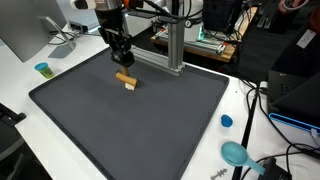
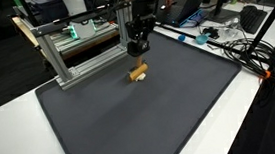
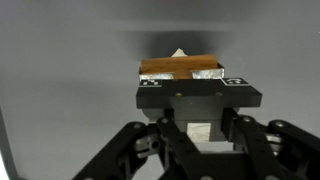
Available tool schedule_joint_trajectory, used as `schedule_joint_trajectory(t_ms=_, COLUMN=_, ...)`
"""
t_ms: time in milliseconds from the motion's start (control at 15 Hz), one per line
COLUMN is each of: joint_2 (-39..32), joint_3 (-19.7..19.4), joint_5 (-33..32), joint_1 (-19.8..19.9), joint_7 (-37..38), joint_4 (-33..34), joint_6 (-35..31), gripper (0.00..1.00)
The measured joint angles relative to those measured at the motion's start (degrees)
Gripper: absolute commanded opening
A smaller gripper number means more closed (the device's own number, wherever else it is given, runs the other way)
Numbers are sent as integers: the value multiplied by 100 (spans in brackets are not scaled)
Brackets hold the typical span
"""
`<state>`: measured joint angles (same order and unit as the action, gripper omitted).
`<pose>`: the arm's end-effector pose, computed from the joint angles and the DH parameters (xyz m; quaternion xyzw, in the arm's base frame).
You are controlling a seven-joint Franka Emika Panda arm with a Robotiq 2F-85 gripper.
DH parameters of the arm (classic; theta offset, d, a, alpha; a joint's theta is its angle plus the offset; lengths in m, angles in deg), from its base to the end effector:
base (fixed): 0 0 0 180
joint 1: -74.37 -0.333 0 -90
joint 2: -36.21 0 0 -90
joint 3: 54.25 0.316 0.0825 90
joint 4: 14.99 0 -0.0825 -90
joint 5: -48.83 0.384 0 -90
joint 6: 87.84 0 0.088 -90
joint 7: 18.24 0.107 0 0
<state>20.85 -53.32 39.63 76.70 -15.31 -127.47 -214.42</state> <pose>0.6027 -0.0205 0.3369 0.9980 0.0105 -0.0100 0.0619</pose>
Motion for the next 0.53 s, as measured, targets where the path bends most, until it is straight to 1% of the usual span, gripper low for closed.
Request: schedule_joint_trajectory(t_ms=533, joint_2=-124, joint_3=-29, joint_5=91, joint_1=-14, joint_7=0, joint_4=118, joint_6=-88, gripper=21)
